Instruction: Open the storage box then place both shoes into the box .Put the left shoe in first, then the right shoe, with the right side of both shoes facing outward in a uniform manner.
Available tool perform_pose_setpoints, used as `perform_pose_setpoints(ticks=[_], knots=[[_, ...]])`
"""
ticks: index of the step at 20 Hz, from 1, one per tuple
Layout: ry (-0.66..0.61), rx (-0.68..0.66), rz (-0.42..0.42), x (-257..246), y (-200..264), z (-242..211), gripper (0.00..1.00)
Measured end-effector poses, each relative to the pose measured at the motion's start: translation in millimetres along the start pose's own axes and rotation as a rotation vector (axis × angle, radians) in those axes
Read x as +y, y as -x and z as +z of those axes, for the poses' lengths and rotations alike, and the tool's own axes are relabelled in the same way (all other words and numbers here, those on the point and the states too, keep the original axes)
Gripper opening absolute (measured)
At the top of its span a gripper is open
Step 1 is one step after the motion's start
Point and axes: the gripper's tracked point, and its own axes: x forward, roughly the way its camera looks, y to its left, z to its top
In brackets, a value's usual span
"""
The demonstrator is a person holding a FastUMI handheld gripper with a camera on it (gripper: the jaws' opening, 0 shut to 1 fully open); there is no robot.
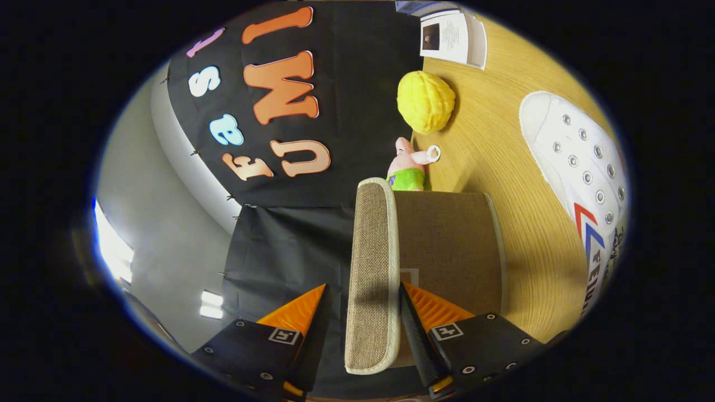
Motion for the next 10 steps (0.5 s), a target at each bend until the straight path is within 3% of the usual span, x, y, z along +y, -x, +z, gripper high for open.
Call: perform_pose_setpoints(ticks=[3, 4, 8, 10], knots=[[0.041, 0.015, -0.014, 16.1, -1.5, -4.8, 0.57], [0.063, 0.015, -0.039, 16.4, -4.2, -4.8, 0.40], [0.088, 0.024, -0.078, 36.0, -13.7, -9.0, 0.07], [0.128, -0.012, -0.120, 45.0, -18.9, -0.4, 0.03]])
